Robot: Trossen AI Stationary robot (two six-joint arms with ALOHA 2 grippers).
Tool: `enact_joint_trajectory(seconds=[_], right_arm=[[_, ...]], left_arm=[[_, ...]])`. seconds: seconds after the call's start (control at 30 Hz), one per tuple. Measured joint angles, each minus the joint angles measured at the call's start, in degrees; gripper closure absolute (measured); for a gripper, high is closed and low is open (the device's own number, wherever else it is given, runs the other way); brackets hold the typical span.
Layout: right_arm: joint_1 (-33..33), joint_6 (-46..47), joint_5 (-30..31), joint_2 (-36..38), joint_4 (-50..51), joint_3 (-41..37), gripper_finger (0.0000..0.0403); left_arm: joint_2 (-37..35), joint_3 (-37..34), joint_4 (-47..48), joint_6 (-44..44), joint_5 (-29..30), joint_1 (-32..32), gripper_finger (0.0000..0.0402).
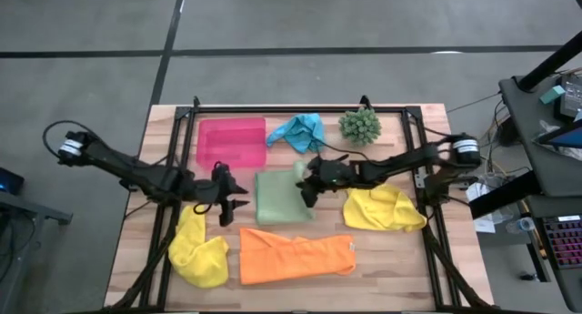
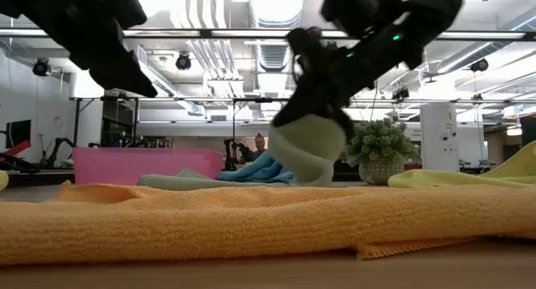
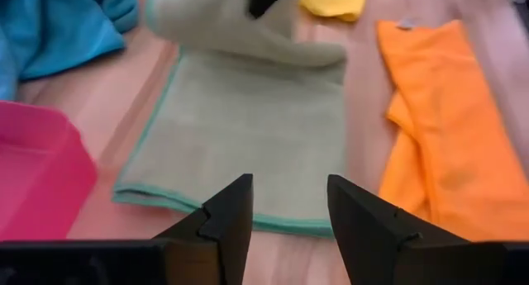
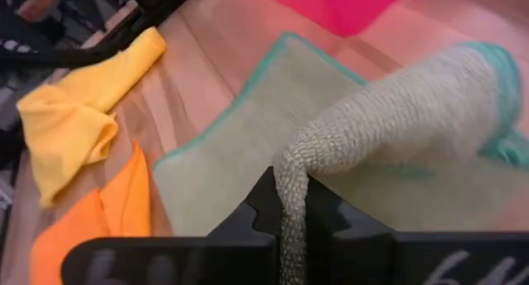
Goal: Fold microfiber towels
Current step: Fold the green towel
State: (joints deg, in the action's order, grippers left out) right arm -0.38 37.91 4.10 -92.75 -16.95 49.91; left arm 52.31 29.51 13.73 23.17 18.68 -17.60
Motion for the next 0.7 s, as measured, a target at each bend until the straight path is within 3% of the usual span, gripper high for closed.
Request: enact_joint_trajectory(seconds=[0.3, 0.7], right_arm=[[0.07, -5.61, -3.09, -14.03, 0.64, 14.22, 0.0394], [-0.59, -8.85, -4.21, -23.76, 5.07, 26.04, 0.0394]], left_arm=[[-1.37, -2.7, -2.79, 1.99, 1.52, -1.67, 0.026], [-1.08, -2.74, -2.66, 3.22, 1.5, -1.75, 0.026]])
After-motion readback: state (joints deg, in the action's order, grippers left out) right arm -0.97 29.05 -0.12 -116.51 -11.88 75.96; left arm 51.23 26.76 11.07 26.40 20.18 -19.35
